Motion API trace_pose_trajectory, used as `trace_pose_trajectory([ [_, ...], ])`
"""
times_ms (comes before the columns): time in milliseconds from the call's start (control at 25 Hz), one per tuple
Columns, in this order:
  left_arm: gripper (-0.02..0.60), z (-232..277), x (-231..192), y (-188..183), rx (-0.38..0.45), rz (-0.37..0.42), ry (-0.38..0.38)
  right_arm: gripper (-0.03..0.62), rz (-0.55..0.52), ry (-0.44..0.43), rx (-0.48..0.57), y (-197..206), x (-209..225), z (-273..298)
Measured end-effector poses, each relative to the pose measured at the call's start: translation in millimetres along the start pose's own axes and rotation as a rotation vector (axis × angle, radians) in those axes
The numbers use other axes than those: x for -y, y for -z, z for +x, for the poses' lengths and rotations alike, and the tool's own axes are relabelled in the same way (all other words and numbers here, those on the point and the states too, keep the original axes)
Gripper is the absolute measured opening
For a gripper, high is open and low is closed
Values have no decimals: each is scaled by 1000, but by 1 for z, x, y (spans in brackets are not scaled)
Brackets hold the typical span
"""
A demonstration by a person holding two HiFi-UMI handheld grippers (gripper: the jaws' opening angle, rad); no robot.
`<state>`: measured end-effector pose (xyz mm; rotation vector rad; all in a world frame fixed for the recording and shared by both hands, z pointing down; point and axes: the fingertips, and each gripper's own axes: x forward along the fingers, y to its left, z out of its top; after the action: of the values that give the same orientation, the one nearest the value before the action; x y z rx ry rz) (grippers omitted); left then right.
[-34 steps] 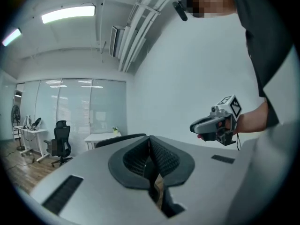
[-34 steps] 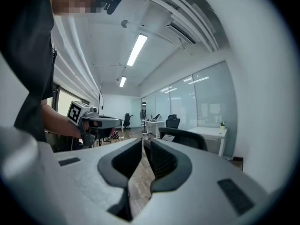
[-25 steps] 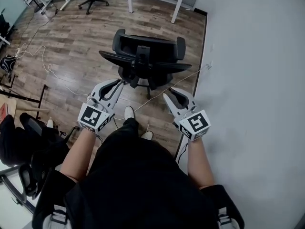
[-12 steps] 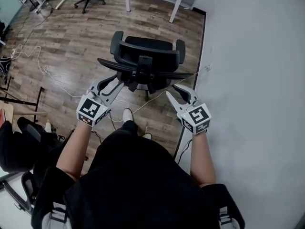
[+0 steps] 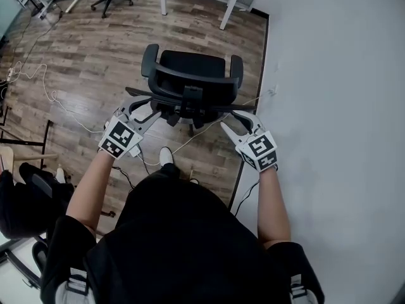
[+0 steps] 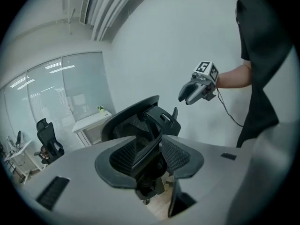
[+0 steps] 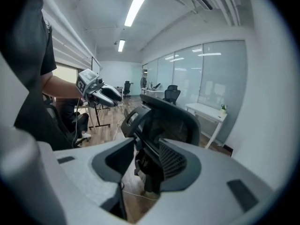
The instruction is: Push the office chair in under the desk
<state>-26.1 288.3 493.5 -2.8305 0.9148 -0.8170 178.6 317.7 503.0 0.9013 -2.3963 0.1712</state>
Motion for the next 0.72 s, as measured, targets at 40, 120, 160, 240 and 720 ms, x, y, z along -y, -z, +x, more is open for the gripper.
trace_pose_trajectory([
  [40,169,3,-3,4,-19,14,19,153,-3,-2,-18,3,3,5],
  [120,177,10,-7,14,-65,45,55,163,-12,-2,-59,10,9,13],
  [160,183,14,-9,20,-90,66,71,167,-23,-2,-83,14,11,16],
  [240,192,21,-13,31,-140,116,96,172,-57,-7,-138,21,16,24],
  [720,209,43,-31,77,-411,366,242,178,-295,-84,-373,39,37,52],
])
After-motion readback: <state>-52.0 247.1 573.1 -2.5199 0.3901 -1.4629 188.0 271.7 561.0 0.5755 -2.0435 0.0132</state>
